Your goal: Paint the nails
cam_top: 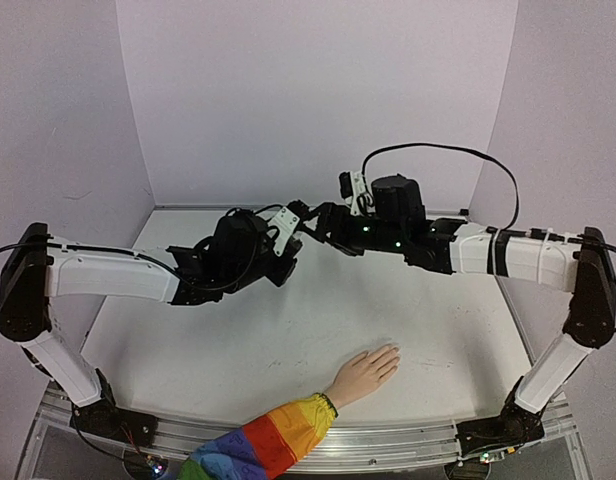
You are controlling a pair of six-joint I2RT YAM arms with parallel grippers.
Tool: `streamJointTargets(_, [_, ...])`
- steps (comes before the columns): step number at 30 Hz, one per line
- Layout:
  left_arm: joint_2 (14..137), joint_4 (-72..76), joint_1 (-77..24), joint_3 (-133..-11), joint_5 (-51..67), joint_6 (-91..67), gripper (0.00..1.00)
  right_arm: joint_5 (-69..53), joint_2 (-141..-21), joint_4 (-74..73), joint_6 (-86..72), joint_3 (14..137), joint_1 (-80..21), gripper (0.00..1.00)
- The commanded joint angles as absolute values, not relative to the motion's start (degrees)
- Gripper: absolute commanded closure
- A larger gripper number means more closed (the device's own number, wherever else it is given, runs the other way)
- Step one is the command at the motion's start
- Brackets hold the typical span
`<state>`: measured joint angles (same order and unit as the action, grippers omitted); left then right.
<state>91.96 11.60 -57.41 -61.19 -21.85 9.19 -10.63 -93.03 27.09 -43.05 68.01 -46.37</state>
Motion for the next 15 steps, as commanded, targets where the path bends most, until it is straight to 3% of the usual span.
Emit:
streamJointTargets(1, [92.26,13.45,-57.83,-64.84,-23.50,9.91,1.00,-9.57,-95.05,31.25,-44.42,72.67,-47.78,0.29])
streamJointTargets(3, [92.37,13.36,-57.92,-64.95,-23.32,10.01,1.00,-9.69,-96.11,31.56,-44.20,73.34,-48.18,0.35])
streamJointTargets(7, [92.08,13.27,-58.10,-64.91,-23.11,10.28,1.00,-9.59,-97.51,31.58,-43.83,74.12,-48.40,0.58])
streamJointTargets(12, [91.51,13.05,-58.14,-64.57,-22.81,10.33,1.00,-9.93,-98.17,31.78,-43.77,74.19,-48.60,0.75])
streamJointTargets(15, [91.10,12.88,-58.16,-64.39,-21.92,9.82,1.00,-10.77,-97.96,32.12,-43.28,73.89,-48.60,0.91])
